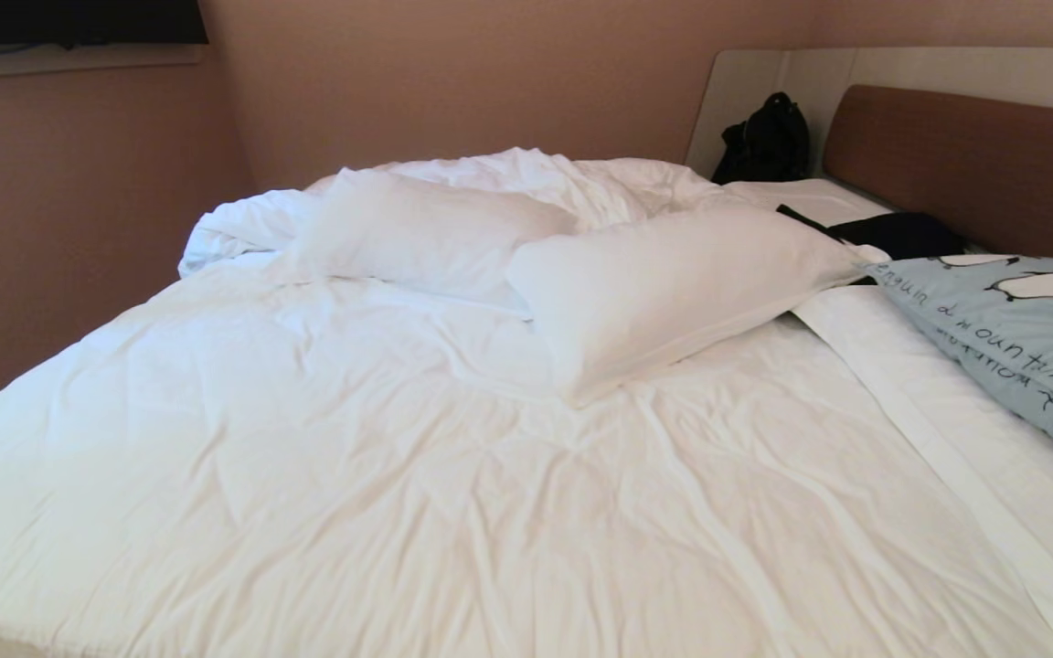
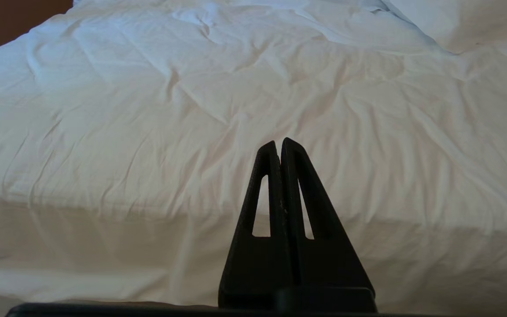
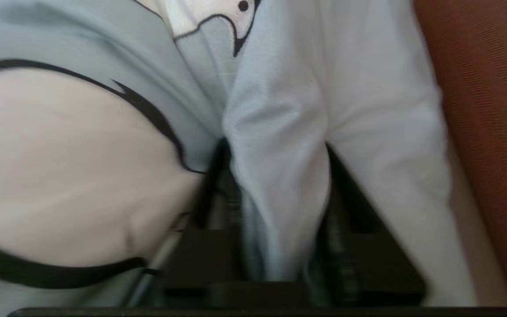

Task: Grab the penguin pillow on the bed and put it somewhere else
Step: Place the pillow at the bedside, then pick up the pillow

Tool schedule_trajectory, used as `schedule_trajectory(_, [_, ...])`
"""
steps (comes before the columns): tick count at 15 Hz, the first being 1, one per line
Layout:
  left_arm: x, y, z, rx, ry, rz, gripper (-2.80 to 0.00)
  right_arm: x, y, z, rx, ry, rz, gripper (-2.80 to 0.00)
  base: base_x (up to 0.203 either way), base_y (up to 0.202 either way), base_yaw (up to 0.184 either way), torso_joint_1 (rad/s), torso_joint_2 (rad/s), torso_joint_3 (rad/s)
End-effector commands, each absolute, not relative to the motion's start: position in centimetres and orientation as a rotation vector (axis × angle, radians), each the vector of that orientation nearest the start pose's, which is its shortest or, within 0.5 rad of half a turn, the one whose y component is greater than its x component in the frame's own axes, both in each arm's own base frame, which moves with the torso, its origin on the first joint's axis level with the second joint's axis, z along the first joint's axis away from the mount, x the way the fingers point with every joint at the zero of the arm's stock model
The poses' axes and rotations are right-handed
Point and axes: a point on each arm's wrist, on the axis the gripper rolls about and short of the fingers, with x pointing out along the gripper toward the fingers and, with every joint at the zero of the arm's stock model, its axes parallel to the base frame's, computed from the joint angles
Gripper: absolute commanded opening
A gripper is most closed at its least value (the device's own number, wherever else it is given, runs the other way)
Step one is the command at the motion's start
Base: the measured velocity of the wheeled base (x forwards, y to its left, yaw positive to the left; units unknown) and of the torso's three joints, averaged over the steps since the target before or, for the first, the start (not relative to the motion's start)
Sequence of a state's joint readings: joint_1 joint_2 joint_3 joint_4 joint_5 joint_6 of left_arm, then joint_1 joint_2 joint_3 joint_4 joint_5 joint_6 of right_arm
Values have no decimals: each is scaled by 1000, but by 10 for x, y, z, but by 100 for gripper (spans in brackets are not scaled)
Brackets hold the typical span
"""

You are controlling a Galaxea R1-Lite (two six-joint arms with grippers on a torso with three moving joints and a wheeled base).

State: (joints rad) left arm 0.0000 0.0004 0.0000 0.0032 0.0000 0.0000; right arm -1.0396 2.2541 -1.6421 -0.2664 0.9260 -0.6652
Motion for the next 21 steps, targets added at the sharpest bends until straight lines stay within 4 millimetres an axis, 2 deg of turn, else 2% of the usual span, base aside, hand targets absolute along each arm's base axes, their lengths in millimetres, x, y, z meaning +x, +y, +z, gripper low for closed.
schedule_trajectory(1, [-23,0,75,0,3,0,-280,241,-383,170,-399,221,-42,0,0,0,0,0,0,0])
schedule_trajectory(6, [-23,0,75,0,3,0,-280,207,-347,223,-362,160,-40,0,0,0,0,0,0,0])
schedule_trajectory(10, [-23,0,75,0,3,0,-280,166,-299,263,-351,89,21,0,0,0,0,0,0,0])
schedule_trajectory(11, [-23,0,75,0,3,0,-280,157,-283,272,-348,78,23,-280,0,0,0,0,0,0])
schedule_trajectory(13, [-23,0,75,0,3,0,-280,143,-253,285,-198,74,-24,-280,0,0,0,0,0,0])
schedule_trajectory(14, [-23,0,75,0,3,0,-280,140,-238,291,-29,71,-94,-280,0,0,0,0,0,0])
schedule_trajectory(15, [-23,0,75,0,3,0,-280,142,-223,297,129,56,-190,-280,0,0,0,0,0,0])
schedule_trajectory(17, [-23,0,75,0,3,0,-280,152,-198,303,298,22,-382,-280,0,0,0,0,0,0])
schedule_trajectory(19, [-23,0,75,0,3,0,-280,161,-173,291,389,90,-526,-280,0,0,0,0,0,0])
schedule_trajectory(21, [-23,0,75,0,3,0,-280,164,-144,272,534,266,-603,-280,0,0,0,0,0,0])
